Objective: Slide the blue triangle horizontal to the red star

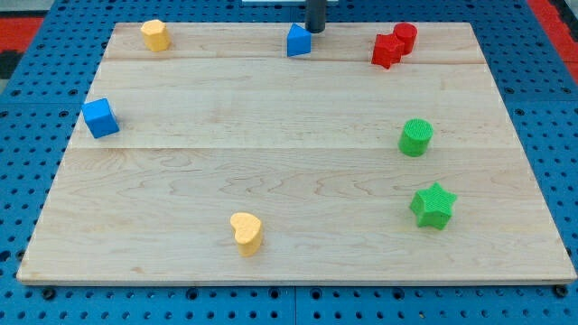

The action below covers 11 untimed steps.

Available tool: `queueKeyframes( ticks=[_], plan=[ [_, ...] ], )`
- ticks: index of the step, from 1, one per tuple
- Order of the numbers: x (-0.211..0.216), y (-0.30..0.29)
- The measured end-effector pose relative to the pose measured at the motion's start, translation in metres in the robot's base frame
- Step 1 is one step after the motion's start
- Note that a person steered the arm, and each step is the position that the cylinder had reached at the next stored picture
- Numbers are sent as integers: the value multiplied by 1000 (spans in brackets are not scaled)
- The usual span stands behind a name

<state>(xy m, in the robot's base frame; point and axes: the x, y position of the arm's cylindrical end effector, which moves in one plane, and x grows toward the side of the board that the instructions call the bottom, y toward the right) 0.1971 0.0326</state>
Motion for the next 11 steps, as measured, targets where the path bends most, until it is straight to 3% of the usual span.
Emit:
queueKeyframes(
  ticks=[4, 5, 8, 10, 11],
  plan=[
    [-3, -11],
    [22, -29],
    [33, -54],
    [63, -100],
    [41, -85]
  ],
)
